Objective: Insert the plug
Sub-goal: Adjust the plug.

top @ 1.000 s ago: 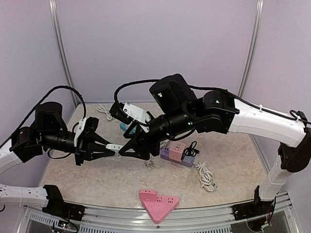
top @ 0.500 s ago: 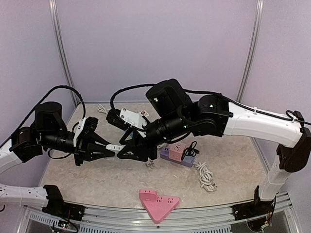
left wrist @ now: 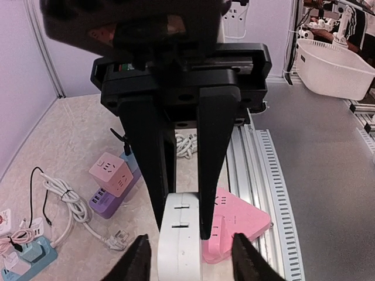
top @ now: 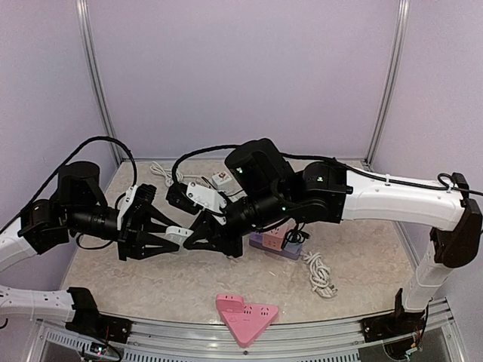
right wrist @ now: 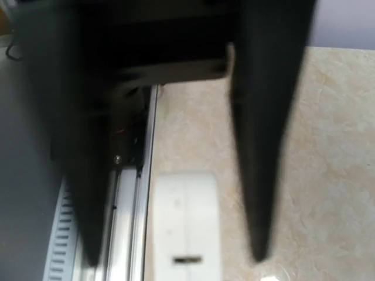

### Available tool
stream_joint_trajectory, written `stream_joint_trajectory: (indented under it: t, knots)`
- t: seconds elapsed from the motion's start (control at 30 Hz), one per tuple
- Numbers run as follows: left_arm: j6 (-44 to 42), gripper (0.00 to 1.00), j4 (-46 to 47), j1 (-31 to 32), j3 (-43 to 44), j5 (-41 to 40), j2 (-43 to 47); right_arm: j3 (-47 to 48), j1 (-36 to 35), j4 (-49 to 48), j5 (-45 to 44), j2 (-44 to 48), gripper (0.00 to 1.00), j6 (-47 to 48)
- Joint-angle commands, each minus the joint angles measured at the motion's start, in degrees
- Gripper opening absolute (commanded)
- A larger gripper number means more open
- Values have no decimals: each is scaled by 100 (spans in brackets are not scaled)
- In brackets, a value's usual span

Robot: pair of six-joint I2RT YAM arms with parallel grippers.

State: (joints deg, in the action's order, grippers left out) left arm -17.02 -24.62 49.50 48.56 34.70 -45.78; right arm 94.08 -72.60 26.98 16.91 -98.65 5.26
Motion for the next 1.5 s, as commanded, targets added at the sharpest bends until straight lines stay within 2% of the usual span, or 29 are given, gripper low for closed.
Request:
stream_joint_trajectory:
  t: [0.0,0.13,0.2,0.27,0.4,0.47,0.6,0.7,0.8,0.9,1.0,1.03,1.1,1.13,1.2,1.23,1.33,1.37,1.47]
  knots:
    - [224,98,745,-68,-326,-33,260,-609,237,-1042,40,578,0,-698]
    - [631,98,1502,-123,-789,144,671,-1844,448,-3265,459,1316,0,-1335]
    - [801,95,1713,-36,-834,214,718,-2221,471,-3879,480,1535,0,-1386]
    - [964,90,1875,34,-766,128,574,-2342,467,-4098,539,1593,0,-1397]
    - [1534,73,2930,149,-737,32,323,-2317,473,-4270,846,1510,0,-1485]
    - [1839,62,3335,245,-709,5,175,-2331,469,-4338,896,1496,0,-1520]
    - [2110,48,3597,465,-707,-127,45,-2389,467,-4513,975,1477,0,-1627]
    - [2163,41,3617,485,-673,-171,63,-2391,472,-4478,997,1476,0,-1625]
    - [2089,39,3408,422,-470,-307,159,-2337,472,-4368,1146,1447,0,-1614]
    - [2039,28,3205,343,-350,-196,181,-2282,468,-4298,1174,1418,0,-1629]
    - [2025,24,3219,340,-310,-183,175,-2233,469,-4193,1166,1378,0,-1608]
    - [2019,21,3226,341,-294,-177,175,-2225,474,-4166,1168,1362,0,-1600]
    - [1993,4,3193,349,-265,-173,167,-2206,470,-4086,1150,1316,0,-1596]
    - [1953,0,3144,350,-257,-188,166,-2189,466,-4027,1153,1293,0,-1592]
    - [1829,0,2978,350,-242,-221,162,-2144,467,-3884,1165,1256,0,-1598]
    - [1752,0,2850,350,-238,-232,165,-2121,474,-3774,1134,1252,9,-1595]
    - [1188,0,1998,342,-202,-346,171,-1945,466,-2870,818,1330,63,-1400]
    - [928,0,1690,348,-206,-479,160,-1878,466,-2485,589,1384,69,-1317]
    - [241,0,851,430,-220,-981,48,-1785,453,-1560,-56,1525,72,-1179]
